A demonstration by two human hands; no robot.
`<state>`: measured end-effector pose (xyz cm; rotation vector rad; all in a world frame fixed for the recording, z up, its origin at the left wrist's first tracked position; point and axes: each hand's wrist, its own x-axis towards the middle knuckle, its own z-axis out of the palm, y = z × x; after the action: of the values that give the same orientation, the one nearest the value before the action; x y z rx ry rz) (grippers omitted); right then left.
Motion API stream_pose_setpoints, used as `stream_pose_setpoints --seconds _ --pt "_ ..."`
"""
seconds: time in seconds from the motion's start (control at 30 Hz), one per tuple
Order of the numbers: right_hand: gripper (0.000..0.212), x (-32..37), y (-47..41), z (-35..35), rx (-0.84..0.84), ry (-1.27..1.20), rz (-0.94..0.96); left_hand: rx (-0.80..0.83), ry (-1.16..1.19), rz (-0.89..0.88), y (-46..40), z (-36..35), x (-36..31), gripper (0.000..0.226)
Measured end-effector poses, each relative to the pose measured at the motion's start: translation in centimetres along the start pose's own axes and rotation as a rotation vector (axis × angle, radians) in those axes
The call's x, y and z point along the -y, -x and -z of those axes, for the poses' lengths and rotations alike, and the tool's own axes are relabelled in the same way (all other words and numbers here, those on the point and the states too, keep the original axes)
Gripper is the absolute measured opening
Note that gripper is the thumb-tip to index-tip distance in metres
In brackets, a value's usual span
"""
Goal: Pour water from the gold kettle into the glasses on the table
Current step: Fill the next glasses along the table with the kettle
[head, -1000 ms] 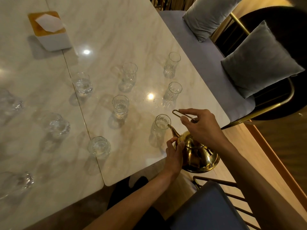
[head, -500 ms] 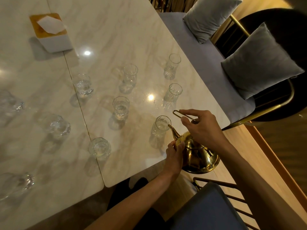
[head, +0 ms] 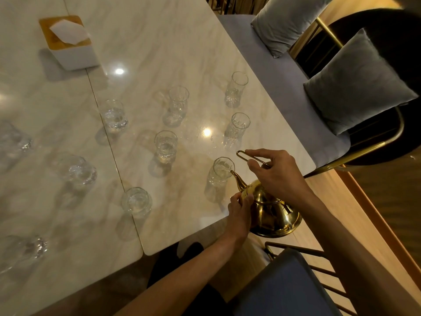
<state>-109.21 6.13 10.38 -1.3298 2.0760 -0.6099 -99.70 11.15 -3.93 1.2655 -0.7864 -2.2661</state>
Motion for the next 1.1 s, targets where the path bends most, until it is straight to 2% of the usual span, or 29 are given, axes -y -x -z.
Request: stream_pose_setpoints --seconds 0.27,0.4,0.5,0.63,0.73,0.83,1.1 --pt "0.032 -0.3 0.2 -0.4 -0.008 -0.008 0.002 -0.009 0.008 -0.022 0.4 0.1 -0.3 0.123" --pt "0.032 -0.7 0.5 -0.4 -0.022 -0.029 -0.001 -0.019 -0.03 -0.034 0.5 0.2 -0.1 0.12" --pt "0.032 -1.2 1.1 -0.4 -0.04 -0.073 0.004 -0.039 -0.106 -0.049 0.7 0.2 -0.4 0.11" --pt "0.03 -2.1 2.3 -0.2 -0.084 -0.134 0.031 -0.085 -0.19 -0.117 0.8 0.3 -0.3 0.076" --pt "0.031 -2.5 3.4 -0.2 -0.126 -0.201 0.05 -0.097 -0.234 -0.159 1.1 0.5 -0.5 0.086" --pt "0.032 -2.8 4.3 0.1 -0.169 -0.27 0.07 -0.109 -0.271 -0.201 1.2 0.6 -0.9 0.074" --pt "0.032 -2.7 6.2 0.9 -0.25 -0.422 0.101 -0.144 -0.446 -0.313 2.5 0.4 -2.1 0.073"
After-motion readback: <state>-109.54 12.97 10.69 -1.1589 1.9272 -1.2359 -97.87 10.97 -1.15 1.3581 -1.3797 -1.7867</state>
